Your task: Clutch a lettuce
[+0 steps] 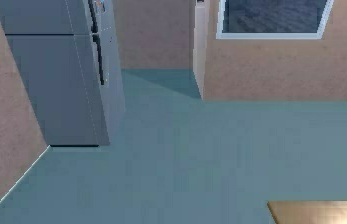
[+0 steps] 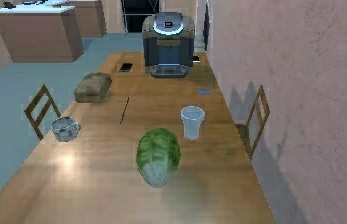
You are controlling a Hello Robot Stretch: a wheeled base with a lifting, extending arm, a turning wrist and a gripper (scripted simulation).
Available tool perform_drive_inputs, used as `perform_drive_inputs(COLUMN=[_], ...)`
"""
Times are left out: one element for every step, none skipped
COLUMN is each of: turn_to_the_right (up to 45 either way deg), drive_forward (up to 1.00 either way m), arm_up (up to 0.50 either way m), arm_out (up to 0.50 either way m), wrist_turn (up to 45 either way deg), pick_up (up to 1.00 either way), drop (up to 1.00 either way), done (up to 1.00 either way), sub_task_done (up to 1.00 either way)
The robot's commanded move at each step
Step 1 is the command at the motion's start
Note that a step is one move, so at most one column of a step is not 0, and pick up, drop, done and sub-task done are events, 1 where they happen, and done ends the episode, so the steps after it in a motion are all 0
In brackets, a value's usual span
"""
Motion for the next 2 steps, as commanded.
perform_drive_inputs(turn_to_the_right=[0.0, 0.0], drive_forward=[0.0, 0.0], arm_up=[0.5, 0.38], arm_out=[0.0, 0.0], wrist_turn=[0.0, 0.0], pick_up=[0.0, 0.0], drop=[0.0, 0.0], done=[0.0, 0.0], sub_task_done=[0.0, 0.0])
